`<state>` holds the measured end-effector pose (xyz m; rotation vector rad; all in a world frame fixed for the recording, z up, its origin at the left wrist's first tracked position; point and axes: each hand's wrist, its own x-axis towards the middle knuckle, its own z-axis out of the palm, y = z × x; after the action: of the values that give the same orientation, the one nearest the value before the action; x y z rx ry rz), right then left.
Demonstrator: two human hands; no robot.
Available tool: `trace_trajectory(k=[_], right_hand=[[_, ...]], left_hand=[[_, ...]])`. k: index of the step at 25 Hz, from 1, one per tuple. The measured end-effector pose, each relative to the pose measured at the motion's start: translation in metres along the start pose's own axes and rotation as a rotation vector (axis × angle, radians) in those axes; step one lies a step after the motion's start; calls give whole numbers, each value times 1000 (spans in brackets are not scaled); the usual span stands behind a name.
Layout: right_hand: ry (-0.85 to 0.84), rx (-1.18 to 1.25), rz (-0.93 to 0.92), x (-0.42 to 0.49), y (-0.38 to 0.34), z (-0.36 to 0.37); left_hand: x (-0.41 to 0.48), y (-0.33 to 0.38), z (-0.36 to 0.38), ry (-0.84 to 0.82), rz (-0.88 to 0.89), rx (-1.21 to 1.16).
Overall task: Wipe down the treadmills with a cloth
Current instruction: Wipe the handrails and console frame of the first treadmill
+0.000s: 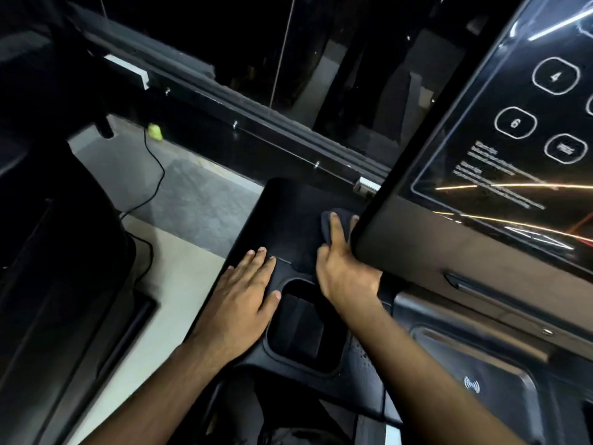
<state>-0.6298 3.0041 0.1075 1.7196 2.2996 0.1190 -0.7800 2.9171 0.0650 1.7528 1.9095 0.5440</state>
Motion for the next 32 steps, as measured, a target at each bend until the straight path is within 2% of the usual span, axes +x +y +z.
trace_trajectory(k=[2,4,7,8,10,12,15,16,18,20,21,23,27,30,32], right_hand=[[9,-69,-6,-27,2,1],[18,-37,-45,-46,11,3],[146,44,132,-43,38,6],[141,93,168,-49,36,9],[78,108,71,-82,20,16],[99,107,-45,-90,28,18],[138,234,205,-71,41,8],[149,228,196,-79,35,12],[75,174,46,-116,18,24],[64,187,-70,-121,35,23],[101,223,2,-109,46,22],[58,294,124,-104,48,13],[-127,229,-57,-139,32,24],[-149,289,120,-130,53,16],[-164,226,24,-152,47,22]], left_hand=[[-9,2,2,-21,13,13],[-18,4,2,-23,27,9],[-25,3,2,-35,34,25],[-28,3,2,-34,32,30],[-34,2,2,-26,30,24],[-37,3,-1,-18,22,16],[-44,4,0,-20,9,20],[-48,6,0,-23,5,21],[-55,5,2,-11,-7,5],[-59,6,1,3,-22,-19],[-62,7,1,6,-29,-20],[-68,10,4,10,-52,-13],[-81,14,6,42,-115,-50],[-94,23,11,57,-151,-106],[-108,25,14,59,-174,-101]])
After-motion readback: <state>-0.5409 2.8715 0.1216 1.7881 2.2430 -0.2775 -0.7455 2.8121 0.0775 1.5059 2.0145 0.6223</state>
